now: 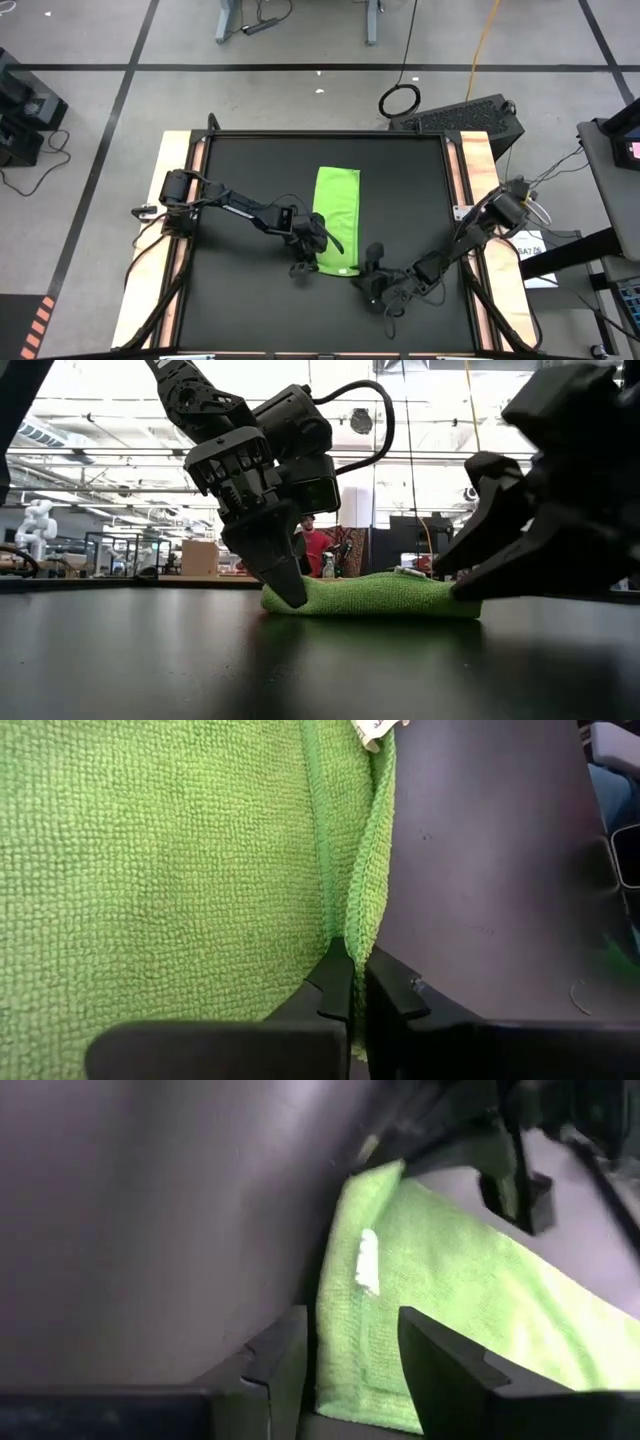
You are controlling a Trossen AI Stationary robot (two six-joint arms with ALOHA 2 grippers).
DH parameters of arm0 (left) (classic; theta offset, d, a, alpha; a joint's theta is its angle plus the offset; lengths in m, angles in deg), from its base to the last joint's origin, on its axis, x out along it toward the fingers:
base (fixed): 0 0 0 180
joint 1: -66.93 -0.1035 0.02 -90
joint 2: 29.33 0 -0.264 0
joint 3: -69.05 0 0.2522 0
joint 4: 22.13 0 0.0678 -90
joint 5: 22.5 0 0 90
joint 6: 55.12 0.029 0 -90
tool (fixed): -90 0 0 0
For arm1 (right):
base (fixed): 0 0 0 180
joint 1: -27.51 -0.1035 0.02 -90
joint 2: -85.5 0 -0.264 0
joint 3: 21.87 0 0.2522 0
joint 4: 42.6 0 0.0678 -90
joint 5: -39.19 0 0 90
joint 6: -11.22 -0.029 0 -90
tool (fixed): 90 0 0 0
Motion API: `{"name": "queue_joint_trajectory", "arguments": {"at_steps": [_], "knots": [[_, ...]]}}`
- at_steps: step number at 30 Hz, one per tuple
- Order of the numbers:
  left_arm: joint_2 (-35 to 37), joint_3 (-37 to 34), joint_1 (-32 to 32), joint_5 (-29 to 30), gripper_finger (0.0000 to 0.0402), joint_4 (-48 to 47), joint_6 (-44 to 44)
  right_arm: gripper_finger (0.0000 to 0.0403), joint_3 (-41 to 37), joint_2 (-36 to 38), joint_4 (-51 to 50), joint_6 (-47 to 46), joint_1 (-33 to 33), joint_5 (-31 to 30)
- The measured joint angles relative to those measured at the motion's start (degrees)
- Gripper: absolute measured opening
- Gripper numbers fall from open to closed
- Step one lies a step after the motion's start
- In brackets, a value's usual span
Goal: Roll towel
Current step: Roll the green towel on the table
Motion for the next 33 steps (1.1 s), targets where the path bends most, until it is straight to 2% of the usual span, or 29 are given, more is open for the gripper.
{"name": "queue_joint_trajectory", "arguments": {"at_steps": [5,14,22,29,33], "knots": [[0.0,0.02,0.0,0.0,0.0011,-0.22,-0.35,0.0154,1.34,-2.48,0.86,1.59,-0.39,-1.52],[0.02,0.02,-0.01,-0.03,0.0011,-0.17,-0.39,0.0118,1.34,-3.08,0.06,0.81,-0.16,0.55],[0.04,0.02,-0.01,-0.24,0.0011,-0.13,-0.39,0.008,1.34,-3.15,-2.24,-3.04,1.99,4.03],[0.07,0.04,0.16,-1.45,0.0011,-0.13,-0.09,0.001,1.3,-3.15,-3.3,-6.89,4.74,10.27],[0.07,0.04,1.03,-1.51,0.0014,-0.19,1.62,0.0008,1.29,-2.46,-4.2,-12.12,6.54,13.76]]}}
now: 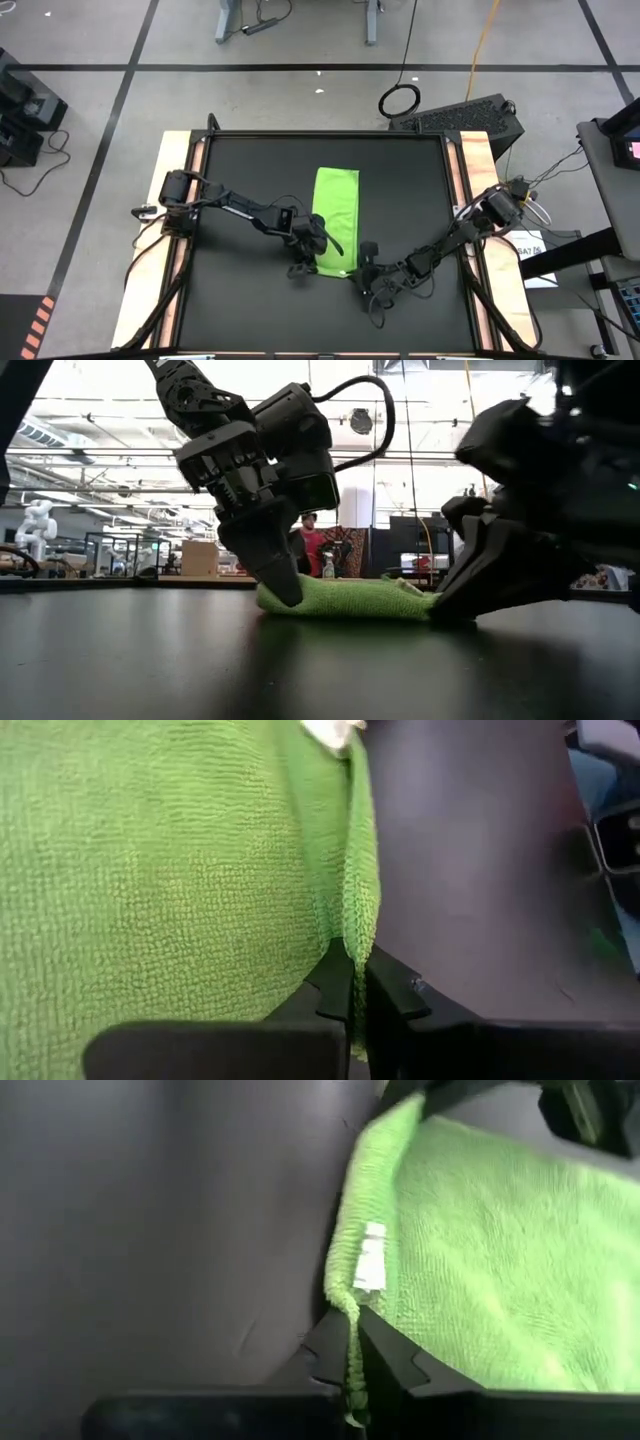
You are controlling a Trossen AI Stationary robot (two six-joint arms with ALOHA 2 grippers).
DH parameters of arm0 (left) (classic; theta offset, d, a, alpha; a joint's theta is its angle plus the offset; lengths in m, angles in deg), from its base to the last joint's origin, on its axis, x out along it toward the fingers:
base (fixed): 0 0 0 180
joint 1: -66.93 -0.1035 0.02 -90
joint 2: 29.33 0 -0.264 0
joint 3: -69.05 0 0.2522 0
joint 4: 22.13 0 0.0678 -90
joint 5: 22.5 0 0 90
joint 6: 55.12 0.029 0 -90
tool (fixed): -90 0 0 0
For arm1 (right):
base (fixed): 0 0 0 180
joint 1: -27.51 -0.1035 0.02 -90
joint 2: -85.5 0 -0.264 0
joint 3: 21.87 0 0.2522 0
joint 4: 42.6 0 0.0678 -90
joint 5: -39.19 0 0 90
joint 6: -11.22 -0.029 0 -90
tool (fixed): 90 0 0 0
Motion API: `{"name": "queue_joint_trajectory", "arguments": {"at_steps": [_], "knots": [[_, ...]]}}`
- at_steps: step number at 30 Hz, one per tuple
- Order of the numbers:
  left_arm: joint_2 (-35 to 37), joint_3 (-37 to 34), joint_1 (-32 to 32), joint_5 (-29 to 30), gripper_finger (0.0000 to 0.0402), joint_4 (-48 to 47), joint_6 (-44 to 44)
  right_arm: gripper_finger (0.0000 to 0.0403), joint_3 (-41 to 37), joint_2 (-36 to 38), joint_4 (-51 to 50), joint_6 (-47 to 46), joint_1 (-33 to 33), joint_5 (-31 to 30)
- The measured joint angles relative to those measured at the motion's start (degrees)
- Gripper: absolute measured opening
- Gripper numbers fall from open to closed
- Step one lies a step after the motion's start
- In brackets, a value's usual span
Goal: Roll towel
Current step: Roll the green towel on the table
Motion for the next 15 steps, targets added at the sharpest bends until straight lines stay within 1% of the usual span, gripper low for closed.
{"name": "queue_joint_trajectory", "arguments": {"at_steps": [2,4,11,13,15], "knots": [[0.0,0.01,0.97,0.03,0.0025,-0.03,1.16,0.0005,-0.05,0.73,-0.52,-2.14,1.26,3.82],[0.01,0.02,1.91,1.18,0.0048,-0.15,2.09,0.0003,-0.07,1.37,-0.84,-3.77,2.53,7.8],[0.24,0.13,4.97,5.73,0.0167,-0.01,4.64,0.0002,-0.14,3.76,-2.08,-8.33,6.59,19.37],[0.63,0.17,5.74,7.25,0.0191,-0.28,4.79,0.0002,-0.1,4.5,-2.89,-10.2,7.63,22.13],[1.35,0.17,6.75,10.42,0.0205,-1.42,5.96,0.0002,-0.15,5.11,-3.23,-12.13,8.4,25.08]]}}
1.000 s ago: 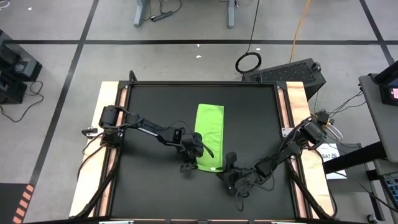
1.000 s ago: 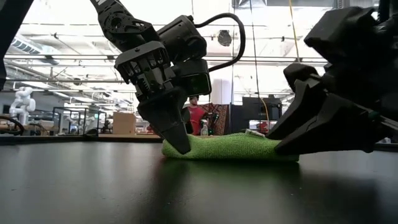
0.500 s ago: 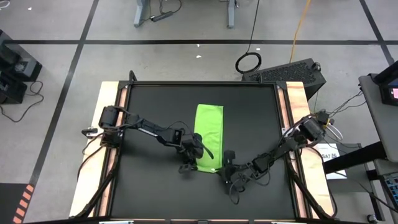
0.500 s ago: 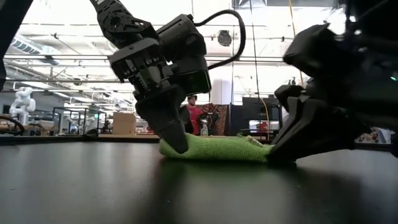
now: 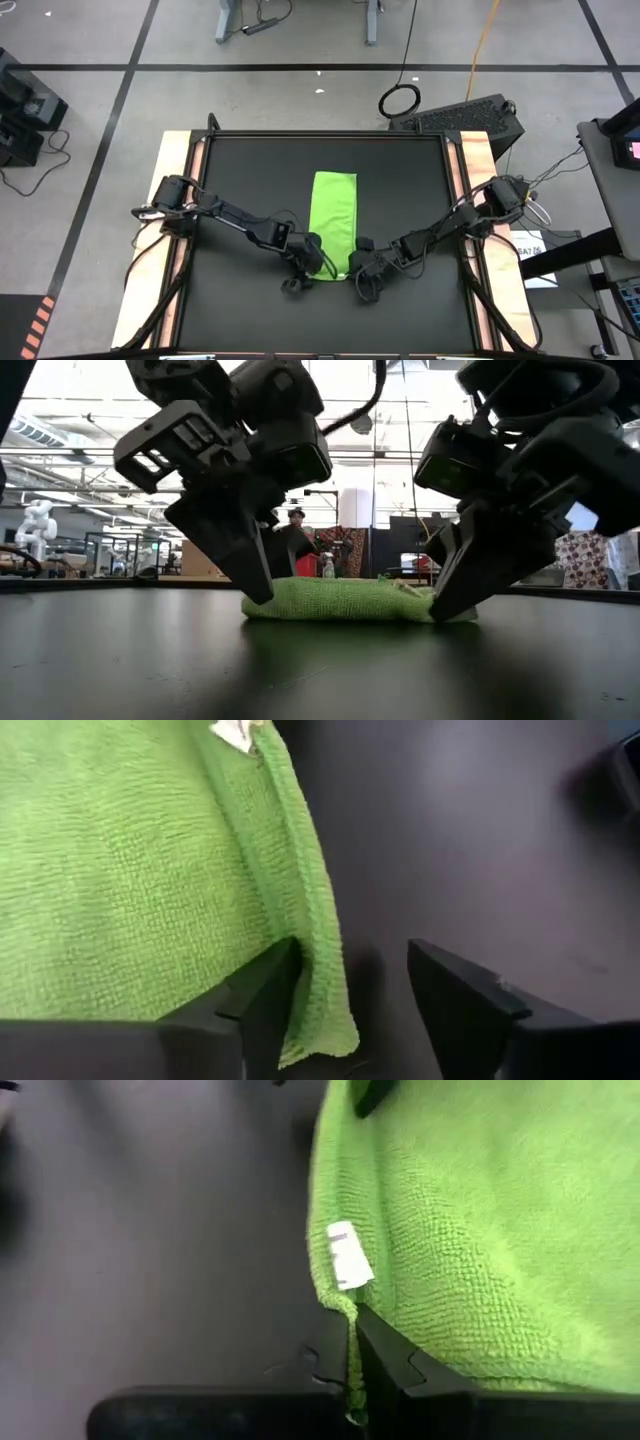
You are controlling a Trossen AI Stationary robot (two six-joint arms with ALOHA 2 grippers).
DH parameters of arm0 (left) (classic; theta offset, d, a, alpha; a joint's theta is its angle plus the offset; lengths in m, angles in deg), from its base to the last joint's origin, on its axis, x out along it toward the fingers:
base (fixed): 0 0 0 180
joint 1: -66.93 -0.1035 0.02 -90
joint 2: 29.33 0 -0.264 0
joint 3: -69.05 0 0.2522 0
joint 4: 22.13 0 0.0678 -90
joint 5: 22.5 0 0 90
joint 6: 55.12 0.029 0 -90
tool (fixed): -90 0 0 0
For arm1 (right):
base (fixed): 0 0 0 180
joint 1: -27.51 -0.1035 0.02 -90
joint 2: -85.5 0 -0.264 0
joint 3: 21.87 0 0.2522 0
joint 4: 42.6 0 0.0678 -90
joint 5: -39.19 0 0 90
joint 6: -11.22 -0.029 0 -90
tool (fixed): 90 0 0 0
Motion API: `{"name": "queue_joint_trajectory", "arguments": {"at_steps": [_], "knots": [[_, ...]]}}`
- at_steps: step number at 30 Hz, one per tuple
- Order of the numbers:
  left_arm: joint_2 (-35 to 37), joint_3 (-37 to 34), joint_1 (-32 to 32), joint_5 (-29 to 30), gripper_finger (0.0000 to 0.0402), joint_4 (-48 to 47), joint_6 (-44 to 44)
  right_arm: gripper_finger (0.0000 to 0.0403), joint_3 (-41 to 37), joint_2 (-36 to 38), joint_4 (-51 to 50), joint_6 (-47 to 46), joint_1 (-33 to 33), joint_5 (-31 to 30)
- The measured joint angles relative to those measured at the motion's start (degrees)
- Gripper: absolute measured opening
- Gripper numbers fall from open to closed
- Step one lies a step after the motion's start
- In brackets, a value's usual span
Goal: Roll towel
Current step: Roll the green towel on the table
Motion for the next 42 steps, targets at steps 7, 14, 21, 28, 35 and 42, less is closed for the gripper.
{"name": "queue_joint_trajectory", "arguments": {"at_steps": [7,14,21,28,35,42], "knots": [[5.83,-0.16,4.7,16.26,0.0211,-3.76,7.7,0.0002,-0.1,0.89,-0.56,-5.52,0.8,7.53],[6.79,-0.22,13.27,34.28,0.0211,-2.85,18.33,0.0002,-0.1,0.89,0.03,-8.32,2.23,10.59],[2.03,-0.17,19.7,44.05,0.0211,1.15,24.61,0.0002,-0.1,0.89,0.52,-8.45,3.28,11.52],[-2.22,-0.11,21.89,51.8,0.021,3.31,29.17,0.0002,-0.1,0.98,0.97,-8.73,3.55,11.13],[-2.67,0.02,20.31,48.96,0.021,3.22,29.8,0.0002,-0.1,0.98,1.29,-9.34,3.58,11.01],[-2.71,0.04,16.5,41.44,0.0203,2.26,29.11,0.0002,-0.1,0.98,1.6,-9.94,3.55,10.85]]}}
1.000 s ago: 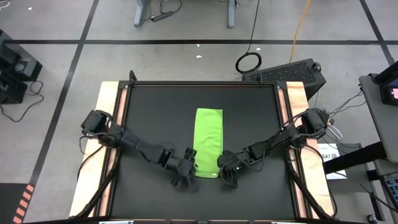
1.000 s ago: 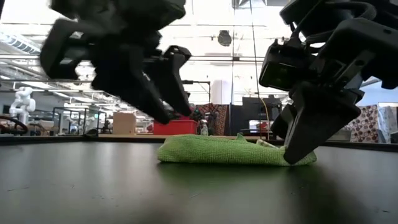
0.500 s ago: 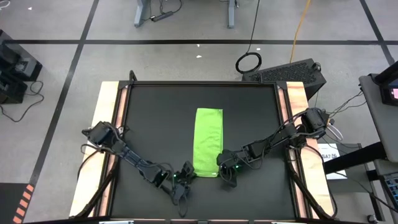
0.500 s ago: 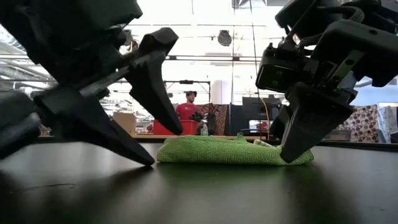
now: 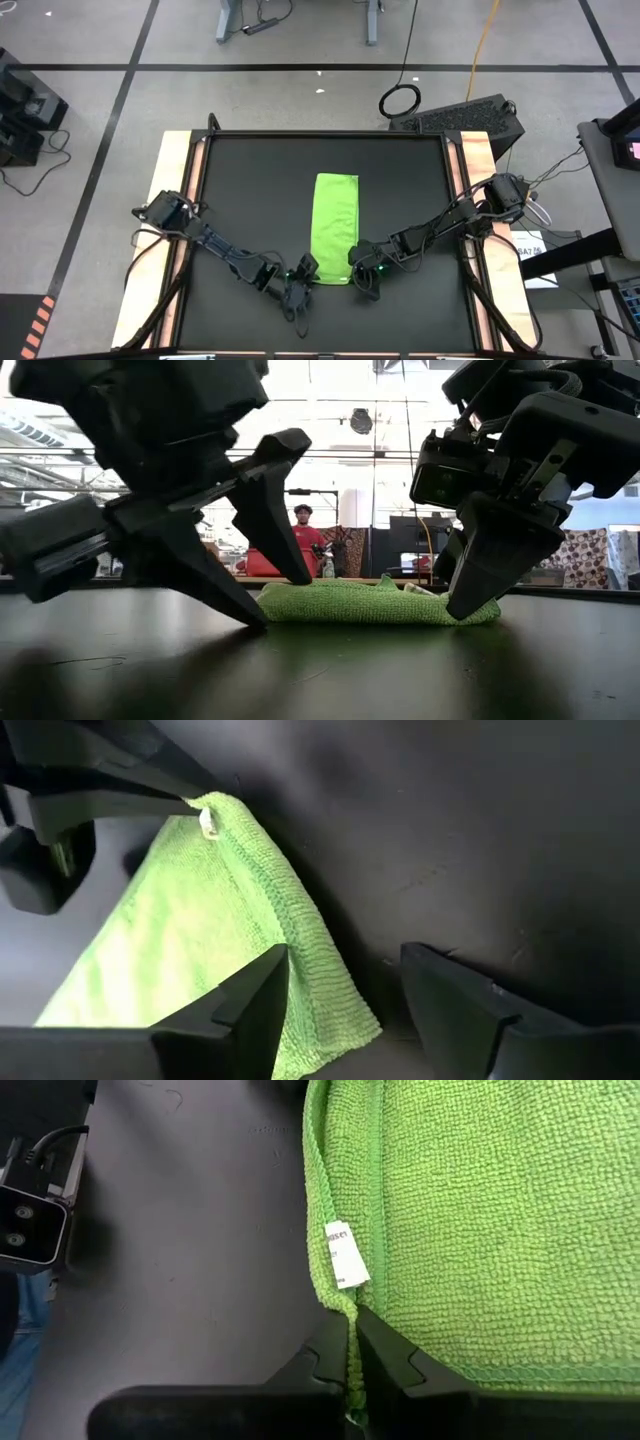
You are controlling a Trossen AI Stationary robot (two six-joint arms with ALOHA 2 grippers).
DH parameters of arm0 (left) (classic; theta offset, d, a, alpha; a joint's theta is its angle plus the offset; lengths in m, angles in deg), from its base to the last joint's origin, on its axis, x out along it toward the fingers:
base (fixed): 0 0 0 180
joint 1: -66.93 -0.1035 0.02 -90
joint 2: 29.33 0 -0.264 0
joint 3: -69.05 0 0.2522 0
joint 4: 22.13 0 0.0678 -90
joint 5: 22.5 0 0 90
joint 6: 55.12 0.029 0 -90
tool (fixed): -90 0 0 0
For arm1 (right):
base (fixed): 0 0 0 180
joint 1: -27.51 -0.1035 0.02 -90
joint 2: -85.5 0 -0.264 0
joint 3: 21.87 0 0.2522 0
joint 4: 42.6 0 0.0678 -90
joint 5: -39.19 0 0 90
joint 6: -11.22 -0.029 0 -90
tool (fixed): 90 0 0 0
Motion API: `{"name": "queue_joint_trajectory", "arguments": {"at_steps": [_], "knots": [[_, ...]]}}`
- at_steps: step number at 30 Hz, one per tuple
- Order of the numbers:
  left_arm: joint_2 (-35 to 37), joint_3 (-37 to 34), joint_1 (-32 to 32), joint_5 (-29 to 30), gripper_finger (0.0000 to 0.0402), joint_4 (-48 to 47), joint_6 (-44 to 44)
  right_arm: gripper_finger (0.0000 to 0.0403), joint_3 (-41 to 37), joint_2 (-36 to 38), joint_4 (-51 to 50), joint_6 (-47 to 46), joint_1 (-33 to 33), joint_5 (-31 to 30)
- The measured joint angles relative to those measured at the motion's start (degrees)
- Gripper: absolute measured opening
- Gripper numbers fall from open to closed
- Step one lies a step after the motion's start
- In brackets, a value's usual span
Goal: Roll towel
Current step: Roll the green towel on the table
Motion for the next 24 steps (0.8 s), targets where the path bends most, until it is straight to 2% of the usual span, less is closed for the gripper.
{"name": "queue_joint_trajectory", "arguments": {"at_steps": [5,13,15,18,24], "knots": [[-0.07,0.0,-2.11,-3.19,0.0153,-0.86,-0.73,0.0002,0.0,0.0,0.27,-0.23,0.0,-0.07],[-0.22,-0.15,-3.88,-5.29,0.0029,-1.4,0.74,0.0002,0.0,0.0,1.84,-0.25,0.0,0.14],[-0.16,-0.15,-4.78,-8.64,0.001,-1.53,-0.96,0.0002,0.0,0.02,1.81,-0.62,0.0,0.2],[-0.1,-0.16,-6.62,-14.57,0.0009,-1.24,-5.69,0.0002,0.0,0.02,1.81,-0.71,0.0,1.01],[-0.17,-0.22,-12.38,-34.32,0.0004,-0.35,-15.8,0.0012,0.02,0.07,1.81,-0.77,-0.09,1.42]]}}
